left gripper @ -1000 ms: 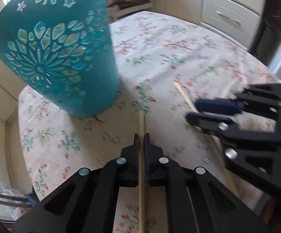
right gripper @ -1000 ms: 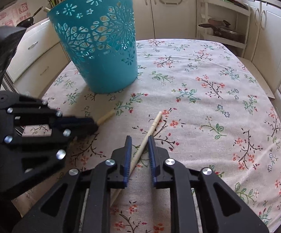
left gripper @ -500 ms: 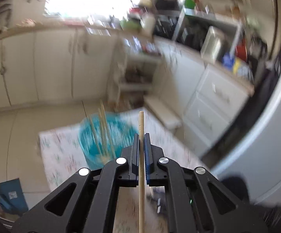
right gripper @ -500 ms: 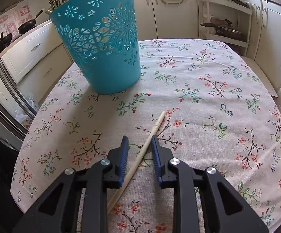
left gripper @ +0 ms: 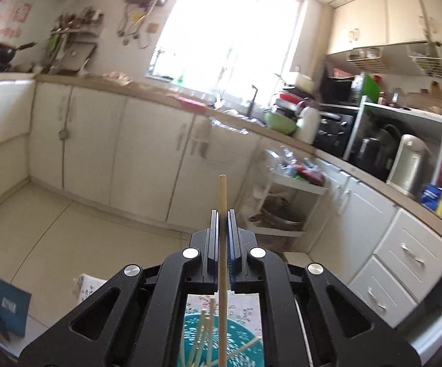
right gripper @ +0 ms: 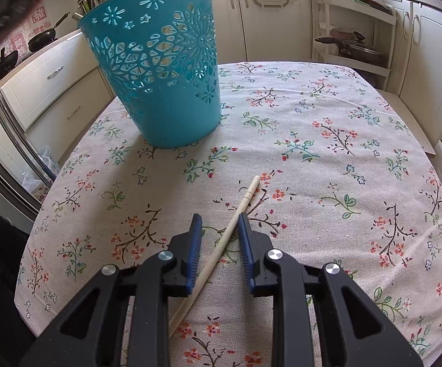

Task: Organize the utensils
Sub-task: 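Lift the left gripper's chopstick up over the teal basket, then lower the chopstick into the teal basket and open the left gripper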

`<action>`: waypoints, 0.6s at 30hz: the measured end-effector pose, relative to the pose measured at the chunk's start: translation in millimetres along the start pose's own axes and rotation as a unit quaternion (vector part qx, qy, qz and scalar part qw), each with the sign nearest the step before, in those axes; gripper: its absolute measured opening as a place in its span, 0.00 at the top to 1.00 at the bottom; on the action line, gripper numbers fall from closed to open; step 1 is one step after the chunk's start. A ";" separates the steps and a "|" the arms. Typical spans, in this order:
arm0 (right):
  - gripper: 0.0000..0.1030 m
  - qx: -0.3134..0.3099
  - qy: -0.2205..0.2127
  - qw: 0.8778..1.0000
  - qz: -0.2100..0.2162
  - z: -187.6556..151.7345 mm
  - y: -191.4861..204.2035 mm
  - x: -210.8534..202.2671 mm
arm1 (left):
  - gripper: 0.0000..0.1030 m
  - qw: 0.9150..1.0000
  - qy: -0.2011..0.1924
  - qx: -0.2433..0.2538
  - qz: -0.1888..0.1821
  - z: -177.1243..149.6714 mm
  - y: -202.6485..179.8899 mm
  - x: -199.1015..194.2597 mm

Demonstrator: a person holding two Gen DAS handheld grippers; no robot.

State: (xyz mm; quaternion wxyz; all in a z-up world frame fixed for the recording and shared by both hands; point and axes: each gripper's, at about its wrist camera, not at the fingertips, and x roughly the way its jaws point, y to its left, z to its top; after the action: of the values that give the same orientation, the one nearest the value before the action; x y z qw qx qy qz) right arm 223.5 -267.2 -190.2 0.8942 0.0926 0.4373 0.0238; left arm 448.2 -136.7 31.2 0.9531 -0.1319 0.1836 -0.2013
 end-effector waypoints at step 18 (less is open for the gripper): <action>0.68 -0.014 0.001 1.000 -0.002 -0.3 4.5 0.4 | 0.51 0.992 0.093 0.067 0.045 -68.8 31.5 -7.2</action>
State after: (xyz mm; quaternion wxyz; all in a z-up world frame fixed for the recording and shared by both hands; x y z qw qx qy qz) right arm 223.6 -262.7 -189.8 0.8951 0.0794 0.4378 0.0286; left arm 424.9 -118.0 -38.7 0.9467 -0.0398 0.2629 -0.1818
